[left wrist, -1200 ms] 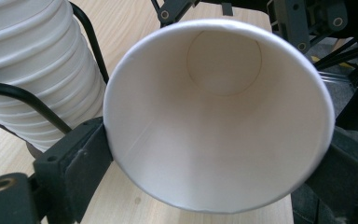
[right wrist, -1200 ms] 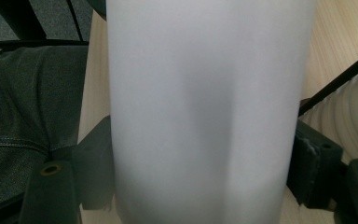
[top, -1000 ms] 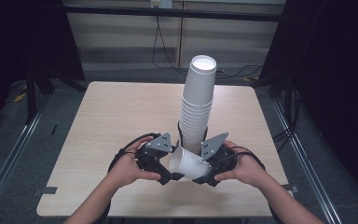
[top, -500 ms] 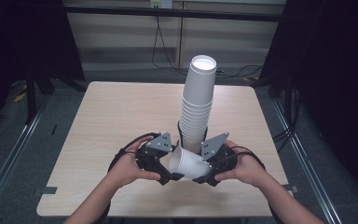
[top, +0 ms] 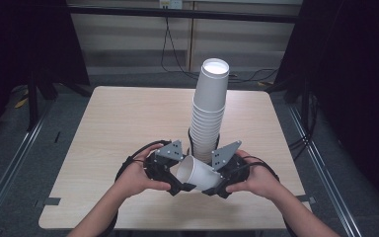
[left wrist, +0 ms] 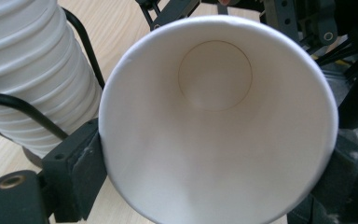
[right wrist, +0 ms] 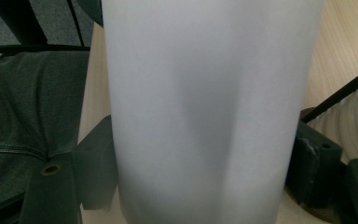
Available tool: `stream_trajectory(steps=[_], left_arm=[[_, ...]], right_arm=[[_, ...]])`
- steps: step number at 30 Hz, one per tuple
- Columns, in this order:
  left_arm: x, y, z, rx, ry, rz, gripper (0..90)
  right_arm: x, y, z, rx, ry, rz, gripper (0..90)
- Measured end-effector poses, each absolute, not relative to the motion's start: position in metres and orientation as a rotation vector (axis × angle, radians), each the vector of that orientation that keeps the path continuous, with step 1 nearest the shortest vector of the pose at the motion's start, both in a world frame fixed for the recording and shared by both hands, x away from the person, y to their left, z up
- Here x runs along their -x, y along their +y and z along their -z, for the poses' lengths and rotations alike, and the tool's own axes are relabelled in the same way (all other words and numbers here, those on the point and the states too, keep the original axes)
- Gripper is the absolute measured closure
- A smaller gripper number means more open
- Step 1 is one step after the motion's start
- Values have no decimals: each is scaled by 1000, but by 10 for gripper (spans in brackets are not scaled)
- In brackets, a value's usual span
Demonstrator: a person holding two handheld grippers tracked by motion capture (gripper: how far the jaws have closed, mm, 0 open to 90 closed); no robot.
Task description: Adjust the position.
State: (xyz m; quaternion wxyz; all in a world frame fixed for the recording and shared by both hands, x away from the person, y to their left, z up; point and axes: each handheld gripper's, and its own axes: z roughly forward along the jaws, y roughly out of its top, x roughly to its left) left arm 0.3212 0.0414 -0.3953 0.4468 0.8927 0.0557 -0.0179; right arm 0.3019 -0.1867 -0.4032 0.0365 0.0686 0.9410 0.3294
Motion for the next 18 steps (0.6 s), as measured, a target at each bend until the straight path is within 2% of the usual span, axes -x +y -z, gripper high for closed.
stream_trajectory(steps=[18], left_arm=[[-322, 46, 389, -2269, 186, 10, 115]], right_arm=[[-305, -188, 406, -291, 2848, -1052, 215]])
